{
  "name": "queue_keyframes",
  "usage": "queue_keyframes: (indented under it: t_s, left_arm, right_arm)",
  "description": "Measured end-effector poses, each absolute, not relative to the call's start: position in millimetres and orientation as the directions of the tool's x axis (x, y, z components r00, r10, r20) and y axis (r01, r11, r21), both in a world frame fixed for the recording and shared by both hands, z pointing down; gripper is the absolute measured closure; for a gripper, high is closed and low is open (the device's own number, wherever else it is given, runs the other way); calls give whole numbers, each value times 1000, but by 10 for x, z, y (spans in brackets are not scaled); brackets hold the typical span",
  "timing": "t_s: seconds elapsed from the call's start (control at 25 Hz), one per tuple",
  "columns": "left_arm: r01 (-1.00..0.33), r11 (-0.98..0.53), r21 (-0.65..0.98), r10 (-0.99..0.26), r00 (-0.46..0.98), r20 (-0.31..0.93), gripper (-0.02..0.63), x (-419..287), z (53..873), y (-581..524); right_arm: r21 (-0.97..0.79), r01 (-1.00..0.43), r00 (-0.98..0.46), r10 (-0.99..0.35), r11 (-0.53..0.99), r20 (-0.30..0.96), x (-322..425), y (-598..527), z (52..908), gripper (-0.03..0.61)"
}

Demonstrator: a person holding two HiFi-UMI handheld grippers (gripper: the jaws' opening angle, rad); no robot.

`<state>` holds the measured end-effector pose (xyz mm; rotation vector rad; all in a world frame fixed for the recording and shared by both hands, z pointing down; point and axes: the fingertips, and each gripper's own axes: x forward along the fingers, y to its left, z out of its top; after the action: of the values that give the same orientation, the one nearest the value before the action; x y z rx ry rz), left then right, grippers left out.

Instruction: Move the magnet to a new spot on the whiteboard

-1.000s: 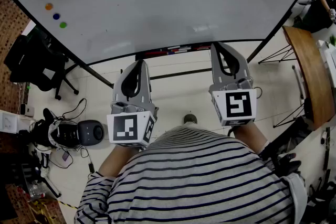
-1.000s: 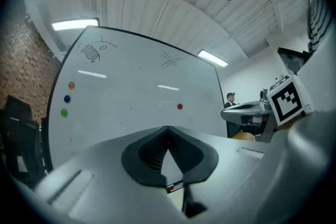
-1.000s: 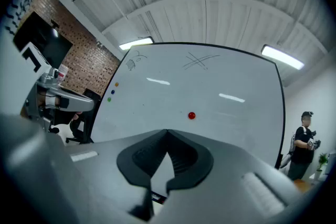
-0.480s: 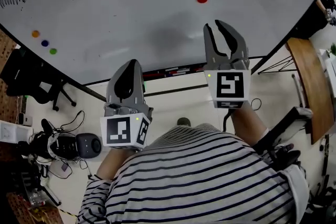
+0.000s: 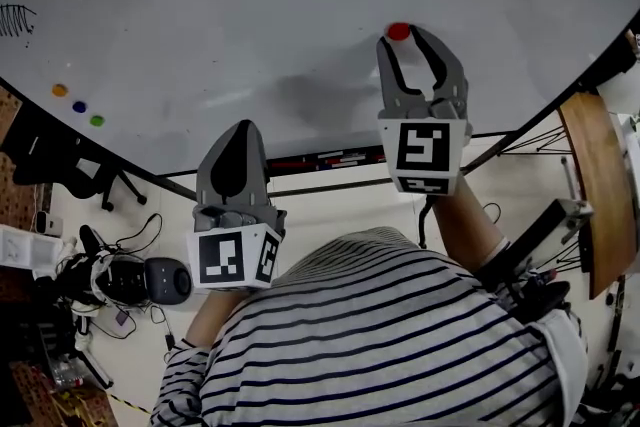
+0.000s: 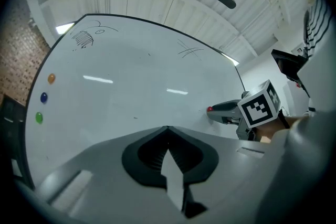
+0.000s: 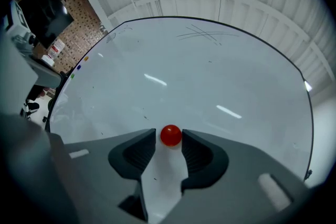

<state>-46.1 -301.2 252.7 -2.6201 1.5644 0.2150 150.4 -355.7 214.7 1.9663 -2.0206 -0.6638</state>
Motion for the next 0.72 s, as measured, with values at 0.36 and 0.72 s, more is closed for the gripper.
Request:
queue_keyframes:
  t_s: [0.36,0.72]
  left_arm:
    - [-892,-452,11,-882,445,-153,598,-472,2573,-3020]
    - [-899,-438,6,-887,430,-169,598,-599,2538,-2738]
  right_arm:
    - [464,-886,-55,-988,-18,-144,1560,-3565,2139,456]
    - [442,-897,-81,-983,1,-163,1455,-3102,2129,456]
